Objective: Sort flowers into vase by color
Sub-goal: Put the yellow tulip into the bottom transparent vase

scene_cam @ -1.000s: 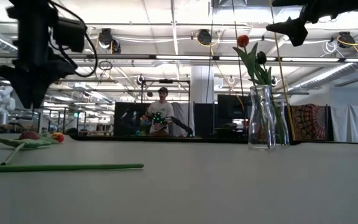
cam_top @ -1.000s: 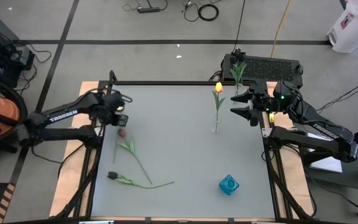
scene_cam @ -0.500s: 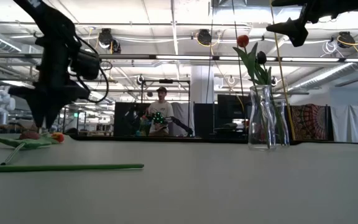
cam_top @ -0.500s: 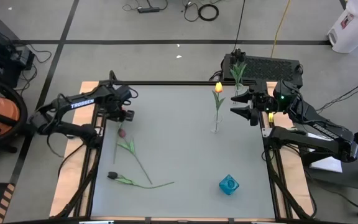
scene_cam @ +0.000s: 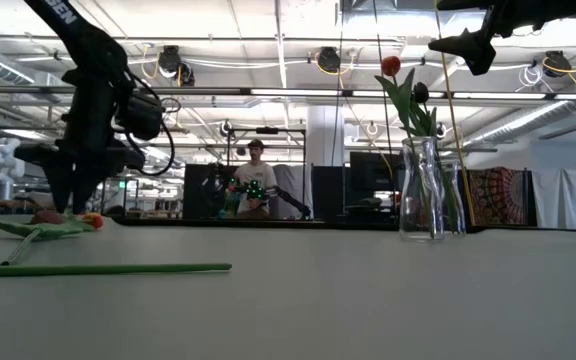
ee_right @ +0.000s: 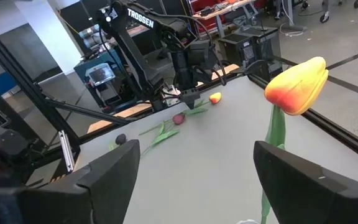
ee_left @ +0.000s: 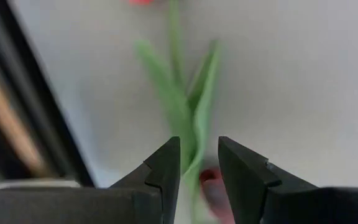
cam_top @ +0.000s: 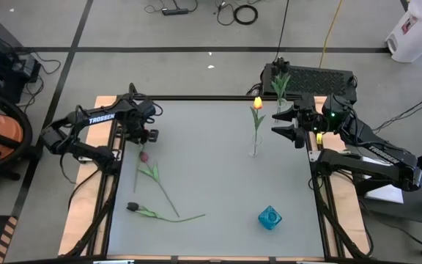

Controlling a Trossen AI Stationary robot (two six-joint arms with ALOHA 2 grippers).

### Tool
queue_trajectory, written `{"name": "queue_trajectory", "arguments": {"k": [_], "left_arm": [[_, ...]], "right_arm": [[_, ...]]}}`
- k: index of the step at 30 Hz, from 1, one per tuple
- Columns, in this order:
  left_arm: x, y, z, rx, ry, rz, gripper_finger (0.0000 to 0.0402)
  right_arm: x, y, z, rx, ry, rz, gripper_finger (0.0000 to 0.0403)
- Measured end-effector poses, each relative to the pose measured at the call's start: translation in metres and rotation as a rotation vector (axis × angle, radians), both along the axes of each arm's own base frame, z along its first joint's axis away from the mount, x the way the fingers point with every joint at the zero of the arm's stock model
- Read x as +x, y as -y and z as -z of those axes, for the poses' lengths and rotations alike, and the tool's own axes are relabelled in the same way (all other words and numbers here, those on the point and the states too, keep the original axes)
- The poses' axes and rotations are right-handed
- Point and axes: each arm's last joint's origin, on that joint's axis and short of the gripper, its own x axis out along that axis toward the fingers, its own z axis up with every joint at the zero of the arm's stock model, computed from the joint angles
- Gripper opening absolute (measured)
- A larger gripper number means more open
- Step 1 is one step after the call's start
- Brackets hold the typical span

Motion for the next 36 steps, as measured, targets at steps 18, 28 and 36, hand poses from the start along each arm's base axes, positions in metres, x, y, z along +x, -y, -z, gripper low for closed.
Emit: {"name": "queue_trajectory", "arguments": {"k": [18, 28, 36], "left_arm": [[0.003, -0.005, 0.006, 0.033, -0.030, -0.006, 0.0116], [0.005, -0.009, 0.017, 0.010, -0.079, 0.016, 0.0116], [0.006, -0.011, 0.021, 0.009, -0.096, 0.045, 0.0116]], "right_arm": [[0.000, 0.001, 0.000, -0.004, -0.003, 0.024, 0.0306], [0.000, 0.001, 0.000, -0.004, -0.003, 0.024, 0.0306], [0.000, 0.001, 0.000, -0.003, -0.003, 0.024, 0.0306]]}}
